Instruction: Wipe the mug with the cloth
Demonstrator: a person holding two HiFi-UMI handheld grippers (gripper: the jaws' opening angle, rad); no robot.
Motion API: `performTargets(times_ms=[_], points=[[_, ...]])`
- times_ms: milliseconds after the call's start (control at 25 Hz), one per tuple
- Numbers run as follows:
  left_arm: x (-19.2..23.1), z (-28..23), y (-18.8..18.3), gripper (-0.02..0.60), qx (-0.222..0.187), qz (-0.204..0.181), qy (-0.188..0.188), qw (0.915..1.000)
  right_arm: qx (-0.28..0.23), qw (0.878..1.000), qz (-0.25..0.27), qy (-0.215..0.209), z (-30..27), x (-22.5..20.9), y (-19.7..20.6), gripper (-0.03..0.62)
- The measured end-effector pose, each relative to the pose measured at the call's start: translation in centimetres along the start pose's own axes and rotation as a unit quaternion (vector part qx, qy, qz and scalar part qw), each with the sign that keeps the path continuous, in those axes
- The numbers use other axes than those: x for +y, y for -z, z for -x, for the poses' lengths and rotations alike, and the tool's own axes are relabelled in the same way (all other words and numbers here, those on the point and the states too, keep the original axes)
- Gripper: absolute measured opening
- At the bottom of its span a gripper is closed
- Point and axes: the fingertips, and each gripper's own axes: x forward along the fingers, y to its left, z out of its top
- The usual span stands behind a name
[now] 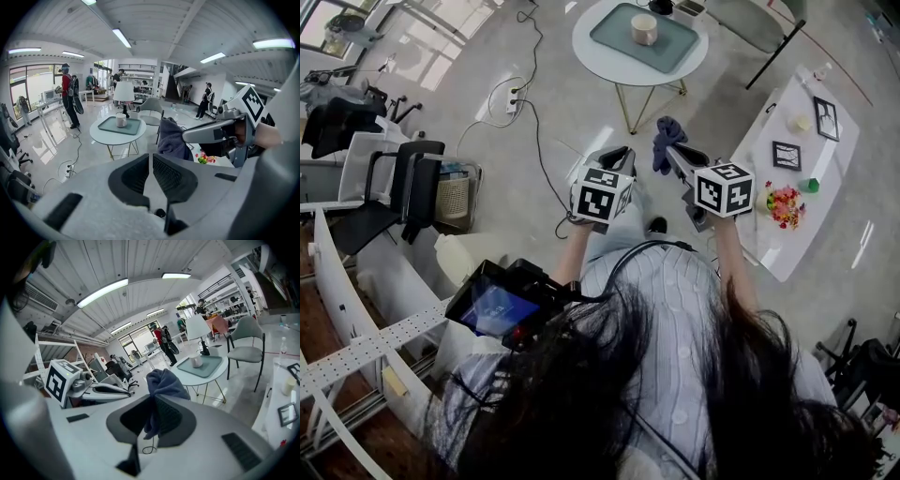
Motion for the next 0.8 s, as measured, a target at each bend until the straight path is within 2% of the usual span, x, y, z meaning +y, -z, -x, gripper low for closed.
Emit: performTargets(times_ms=[800], points=[[1.6, 1.1, 0.9, 0.04, -0.002, 0.008, -0.013, 0.9999, -0.01, 1.0, 0.011, -0.013, -0.8, 1.5, -1.2, 0.051]])
